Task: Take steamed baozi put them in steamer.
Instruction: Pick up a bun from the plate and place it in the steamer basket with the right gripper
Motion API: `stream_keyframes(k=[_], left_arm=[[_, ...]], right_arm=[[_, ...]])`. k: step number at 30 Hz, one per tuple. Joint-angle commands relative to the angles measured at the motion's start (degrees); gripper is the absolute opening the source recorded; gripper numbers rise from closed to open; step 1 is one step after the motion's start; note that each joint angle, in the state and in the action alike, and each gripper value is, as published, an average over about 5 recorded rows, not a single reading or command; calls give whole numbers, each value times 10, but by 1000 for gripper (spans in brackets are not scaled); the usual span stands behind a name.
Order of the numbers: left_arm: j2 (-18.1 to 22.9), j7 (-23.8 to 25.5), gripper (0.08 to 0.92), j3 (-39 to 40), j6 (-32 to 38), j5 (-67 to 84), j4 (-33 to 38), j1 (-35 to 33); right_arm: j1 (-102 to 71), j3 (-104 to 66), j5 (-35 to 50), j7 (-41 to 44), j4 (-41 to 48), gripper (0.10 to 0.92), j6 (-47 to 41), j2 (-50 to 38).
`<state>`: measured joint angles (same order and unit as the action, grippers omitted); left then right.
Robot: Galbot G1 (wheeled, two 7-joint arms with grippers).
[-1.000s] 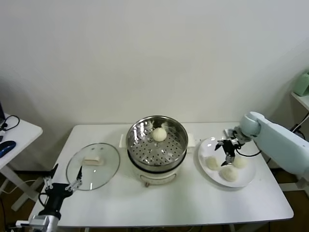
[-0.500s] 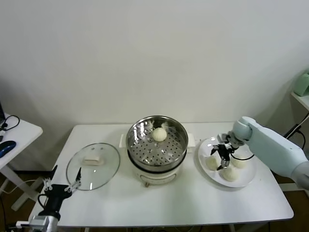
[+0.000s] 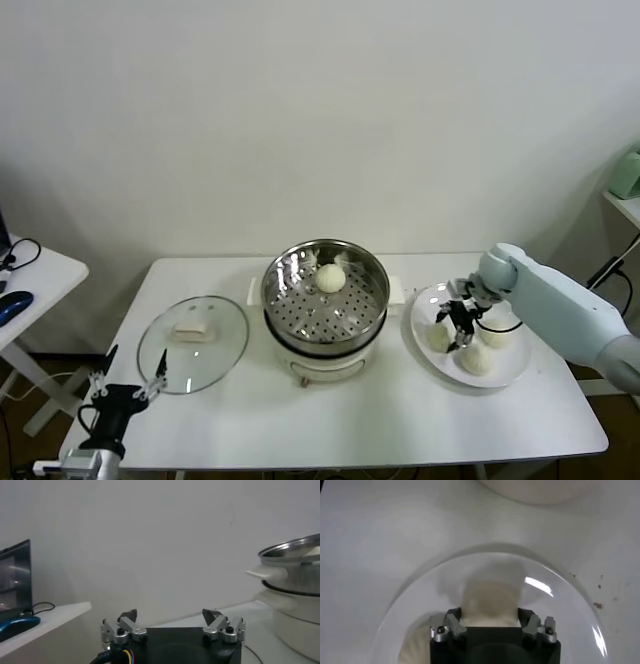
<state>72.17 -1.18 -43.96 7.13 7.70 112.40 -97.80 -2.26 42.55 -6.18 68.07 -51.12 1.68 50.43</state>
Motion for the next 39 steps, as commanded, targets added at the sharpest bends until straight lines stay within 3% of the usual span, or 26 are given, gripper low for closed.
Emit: stream_keyframes(k=[1,9,22,32,39], left_arm=[[1,0,823,1,1,-1,-1,0],[0,0,823,0,0,-1,-1,1],[-1,0,823,2,-5,-1,4,3],[-11,-2,823,11,-1,-4,8,1],[-15,-5,823,18,6,-9,14,-5]], right_arm=[[-2,-1,-3,-1,3,678,2,3],[9,2,33,-2,-5,670,-6,-9],[253,175,285,-2,-41,675,-64,-47],[480,346,515,1,-11,680,-98,45],[495,368,567,-6,-39,687,-135,125]])
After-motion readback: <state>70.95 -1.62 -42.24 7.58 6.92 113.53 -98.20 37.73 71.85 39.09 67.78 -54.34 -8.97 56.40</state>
